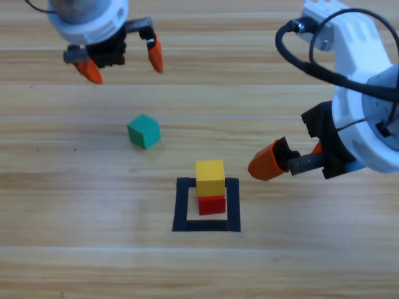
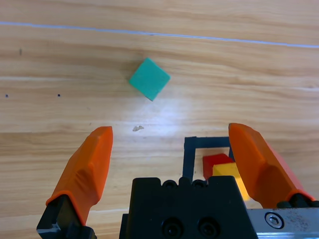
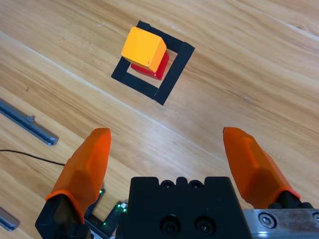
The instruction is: Stack the blocks in the rectangular block: red at the bottom, yellow in the middle, green on top
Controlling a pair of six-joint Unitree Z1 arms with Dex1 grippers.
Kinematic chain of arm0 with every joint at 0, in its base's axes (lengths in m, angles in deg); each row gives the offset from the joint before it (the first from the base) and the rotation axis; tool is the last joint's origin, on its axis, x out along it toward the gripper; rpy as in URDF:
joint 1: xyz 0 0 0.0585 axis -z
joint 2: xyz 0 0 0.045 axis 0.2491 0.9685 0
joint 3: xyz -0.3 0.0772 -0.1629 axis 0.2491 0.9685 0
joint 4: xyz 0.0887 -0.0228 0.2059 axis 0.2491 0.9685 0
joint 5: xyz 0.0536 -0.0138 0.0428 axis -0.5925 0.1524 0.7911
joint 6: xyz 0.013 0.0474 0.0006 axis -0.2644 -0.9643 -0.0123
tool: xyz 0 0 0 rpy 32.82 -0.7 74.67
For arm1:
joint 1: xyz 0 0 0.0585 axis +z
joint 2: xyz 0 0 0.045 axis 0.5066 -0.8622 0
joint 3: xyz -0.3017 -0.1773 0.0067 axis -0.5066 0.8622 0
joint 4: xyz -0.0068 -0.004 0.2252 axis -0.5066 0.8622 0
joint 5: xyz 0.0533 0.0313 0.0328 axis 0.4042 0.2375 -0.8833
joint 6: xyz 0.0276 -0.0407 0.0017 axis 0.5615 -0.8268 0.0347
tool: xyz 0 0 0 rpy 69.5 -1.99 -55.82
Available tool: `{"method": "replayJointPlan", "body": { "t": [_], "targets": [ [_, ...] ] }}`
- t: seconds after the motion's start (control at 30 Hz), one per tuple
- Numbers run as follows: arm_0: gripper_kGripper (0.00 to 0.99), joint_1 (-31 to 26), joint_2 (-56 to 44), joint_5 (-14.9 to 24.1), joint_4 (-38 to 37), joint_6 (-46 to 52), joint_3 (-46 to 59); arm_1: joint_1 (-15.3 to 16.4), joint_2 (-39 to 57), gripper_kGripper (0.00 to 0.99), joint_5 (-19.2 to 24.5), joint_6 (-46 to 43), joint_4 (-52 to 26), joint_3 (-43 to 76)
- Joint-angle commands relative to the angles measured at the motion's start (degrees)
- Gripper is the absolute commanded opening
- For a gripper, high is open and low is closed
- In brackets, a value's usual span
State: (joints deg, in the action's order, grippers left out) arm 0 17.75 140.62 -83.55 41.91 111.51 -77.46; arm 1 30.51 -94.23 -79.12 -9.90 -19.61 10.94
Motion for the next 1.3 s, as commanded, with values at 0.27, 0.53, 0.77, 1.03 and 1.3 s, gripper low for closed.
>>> {"method": "replayJointPlan", "body": {
  "t": [0.27,0.53,0.77,1.03,1.3],
  "targets": [
    [0.990,-1.0,13.2,-1.7,4.7,18.8,-9.2,-1.8,-3.1,0.990,4.3,2.6,-0.9,2.0],
    [0.988,-1.0,18.1,-0.6,11.1,30.5,-16.6,-1.8,-2.6,0.990,5.5,5.6,-0.9,2.5],
    [0.973,-1.0,19.8,1.0,12.0,35.2,-16.6,-1.8,-0.9,0.990,5.5,6.6,-0.9,4.0],
    [0.971,-1.1,23.1,1.2,12.4,38.3,-16.9,-2.0,4.4,0.990,7.0,6.8,-0.9,8.1],
    [0.966,-1.2,25.7,0.5,12.3,39.0,-18.3,-2.1,3.2,0.990,6.8,6.5,-3.3,8.6]
  ]
}}
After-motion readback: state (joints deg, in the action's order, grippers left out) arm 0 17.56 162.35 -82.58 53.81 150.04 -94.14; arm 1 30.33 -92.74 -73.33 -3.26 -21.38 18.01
